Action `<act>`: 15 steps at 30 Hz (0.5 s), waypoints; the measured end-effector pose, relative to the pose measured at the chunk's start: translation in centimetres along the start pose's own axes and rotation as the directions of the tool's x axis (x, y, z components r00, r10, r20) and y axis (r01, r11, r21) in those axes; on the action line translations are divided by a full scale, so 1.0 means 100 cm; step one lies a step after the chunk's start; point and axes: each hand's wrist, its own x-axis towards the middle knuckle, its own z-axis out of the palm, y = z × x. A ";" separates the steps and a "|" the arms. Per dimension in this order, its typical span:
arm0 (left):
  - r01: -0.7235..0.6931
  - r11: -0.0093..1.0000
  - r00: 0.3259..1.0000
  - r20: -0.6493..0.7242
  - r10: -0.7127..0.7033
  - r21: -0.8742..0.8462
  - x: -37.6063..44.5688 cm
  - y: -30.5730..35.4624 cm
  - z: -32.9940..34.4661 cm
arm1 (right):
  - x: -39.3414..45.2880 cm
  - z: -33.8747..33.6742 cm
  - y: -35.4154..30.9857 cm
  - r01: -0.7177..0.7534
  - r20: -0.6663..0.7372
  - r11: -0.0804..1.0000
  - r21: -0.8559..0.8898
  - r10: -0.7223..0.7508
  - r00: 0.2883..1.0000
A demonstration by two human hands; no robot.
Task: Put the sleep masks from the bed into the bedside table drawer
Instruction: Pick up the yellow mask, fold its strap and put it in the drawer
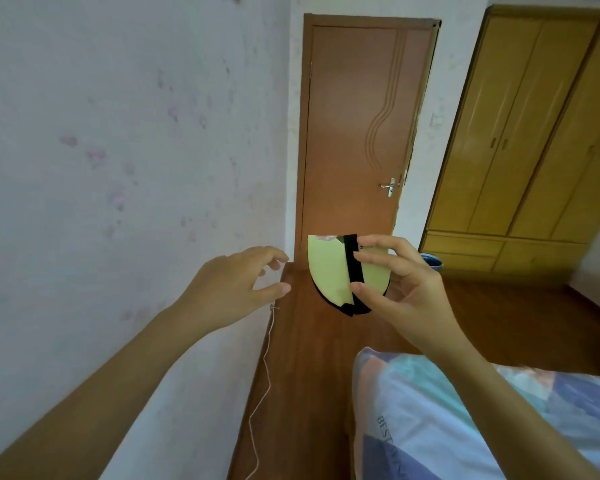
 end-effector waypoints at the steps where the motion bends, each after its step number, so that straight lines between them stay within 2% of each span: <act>1: 0.004 1.000 1.000 -0.001 -0.004 -0.005 0.012 -0.004 0.004 | 0.010 -0.001 0.012 -0.002 0.003 1.000 0.001 0.002 1.000; 15: -0.057 0.998 0.998 0.015 0.058 -0.028 0.209 -0.087 0.072 | 0.135 0.018 0.171 -0.041 -0.031 0.999 -0.029 0.040 0.999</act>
